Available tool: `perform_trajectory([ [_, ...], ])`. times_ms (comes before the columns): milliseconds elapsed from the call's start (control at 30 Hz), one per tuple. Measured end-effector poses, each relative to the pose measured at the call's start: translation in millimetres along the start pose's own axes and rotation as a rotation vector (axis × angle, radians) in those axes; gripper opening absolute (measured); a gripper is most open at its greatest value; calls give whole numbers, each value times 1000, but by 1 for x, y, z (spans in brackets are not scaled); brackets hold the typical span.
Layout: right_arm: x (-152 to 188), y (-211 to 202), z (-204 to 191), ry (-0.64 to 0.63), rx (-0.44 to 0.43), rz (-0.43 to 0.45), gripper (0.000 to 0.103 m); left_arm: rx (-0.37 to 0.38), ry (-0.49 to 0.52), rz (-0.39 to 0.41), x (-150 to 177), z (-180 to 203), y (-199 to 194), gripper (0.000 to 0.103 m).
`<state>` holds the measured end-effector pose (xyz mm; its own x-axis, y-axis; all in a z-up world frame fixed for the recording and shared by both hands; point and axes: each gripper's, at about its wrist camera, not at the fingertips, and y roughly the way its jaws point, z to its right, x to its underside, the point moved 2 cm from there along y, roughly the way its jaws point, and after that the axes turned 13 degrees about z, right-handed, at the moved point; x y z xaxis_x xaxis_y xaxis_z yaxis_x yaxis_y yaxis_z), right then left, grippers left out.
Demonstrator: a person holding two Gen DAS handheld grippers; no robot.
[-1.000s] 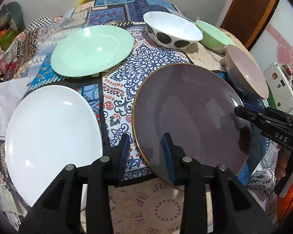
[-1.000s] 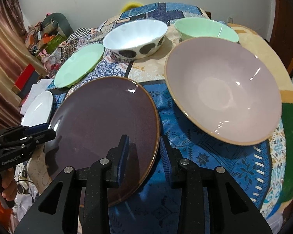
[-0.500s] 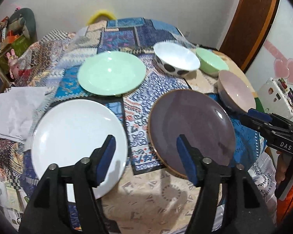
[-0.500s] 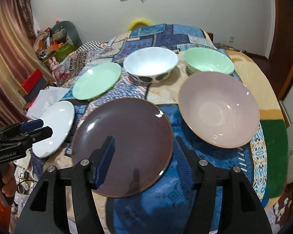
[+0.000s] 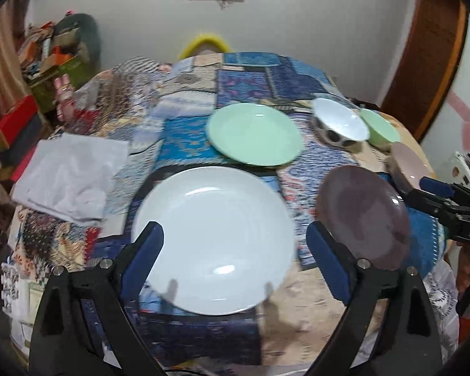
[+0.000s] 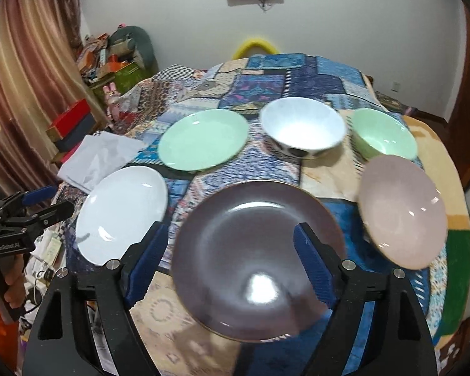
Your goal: Organize plates and bowls
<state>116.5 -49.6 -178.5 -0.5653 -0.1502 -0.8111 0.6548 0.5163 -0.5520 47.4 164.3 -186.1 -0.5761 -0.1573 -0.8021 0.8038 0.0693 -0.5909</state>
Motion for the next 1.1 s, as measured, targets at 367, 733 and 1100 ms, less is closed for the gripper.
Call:
perform_trajectory([
  [367,6,52,-48,-52,-57,-65,80,-81,-73,-62,24,-71,25,93],
  [733,17,106,-67,-41,-112,-186,52,-62,-109,-135,45,-104,51,58],
  [1100,28,132,-78,-49,-139,-266,29,13,-132,-180,56,-104,65,32],
])
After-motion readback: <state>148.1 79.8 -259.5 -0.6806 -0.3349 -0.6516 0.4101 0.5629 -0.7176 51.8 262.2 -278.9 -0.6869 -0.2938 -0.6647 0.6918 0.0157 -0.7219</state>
